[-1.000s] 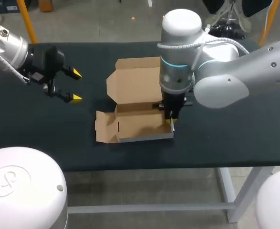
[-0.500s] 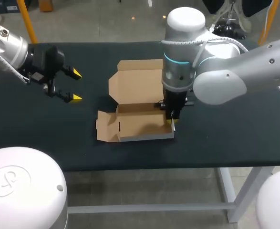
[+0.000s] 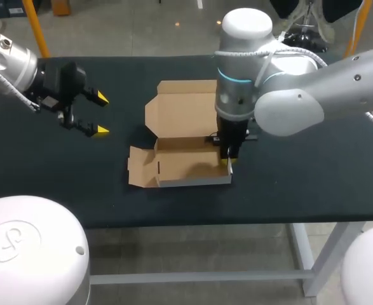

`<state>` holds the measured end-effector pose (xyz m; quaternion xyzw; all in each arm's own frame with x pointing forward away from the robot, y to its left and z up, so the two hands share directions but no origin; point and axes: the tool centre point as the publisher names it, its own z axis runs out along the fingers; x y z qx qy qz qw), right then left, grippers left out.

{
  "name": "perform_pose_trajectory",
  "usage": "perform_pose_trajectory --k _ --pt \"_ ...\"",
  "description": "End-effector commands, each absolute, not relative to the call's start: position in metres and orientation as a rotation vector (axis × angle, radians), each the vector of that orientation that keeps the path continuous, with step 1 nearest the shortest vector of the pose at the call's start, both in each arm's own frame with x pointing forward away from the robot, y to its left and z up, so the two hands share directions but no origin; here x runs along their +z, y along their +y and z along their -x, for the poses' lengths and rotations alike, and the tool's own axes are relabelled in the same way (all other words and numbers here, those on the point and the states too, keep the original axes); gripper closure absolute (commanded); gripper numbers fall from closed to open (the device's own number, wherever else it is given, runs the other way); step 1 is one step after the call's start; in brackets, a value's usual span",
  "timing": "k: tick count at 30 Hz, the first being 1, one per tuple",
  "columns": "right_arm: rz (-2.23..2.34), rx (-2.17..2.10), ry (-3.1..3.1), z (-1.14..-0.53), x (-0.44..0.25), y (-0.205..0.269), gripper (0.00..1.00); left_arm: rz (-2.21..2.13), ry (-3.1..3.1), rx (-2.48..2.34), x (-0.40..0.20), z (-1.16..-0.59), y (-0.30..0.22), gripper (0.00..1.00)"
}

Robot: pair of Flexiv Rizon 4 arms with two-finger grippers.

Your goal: Assemble the packaging by folding the flat box into shape, placing the metal phone stand inside, and closing the box properly

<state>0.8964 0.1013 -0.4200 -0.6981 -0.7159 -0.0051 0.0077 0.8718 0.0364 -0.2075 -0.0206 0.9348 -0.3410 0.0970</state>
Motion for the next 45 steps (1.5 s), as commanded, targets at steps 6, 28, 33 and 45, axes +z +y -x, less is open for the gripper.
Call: perform_pose_trajectory --k 6,28,33,45 --pt "2.196 -0.022 -2.236 -0.897 -0.415 0.101 1.00 0.060 2.774 -1.005 -0.207 -0.872 0.037 0.00" --pt "2.196 -0.022 -2.236 -0.897 -0.415 0.101 1.00 0.389 2.801 -1.118 -0.203 -0.870 0.034 0.00" --pt "2.196 -0.022 -2.236 -0.897 -0.415 0.101 1.00 1.149 2.737 -0.953 -0.205 -0.865 0.031 0.00" --pt "2.196 -0.022 -2.236 -0.897 -0.415 0.101 1.00 1.996 2.319 -0.773 -0.229 -0.836 0.029 0.00"
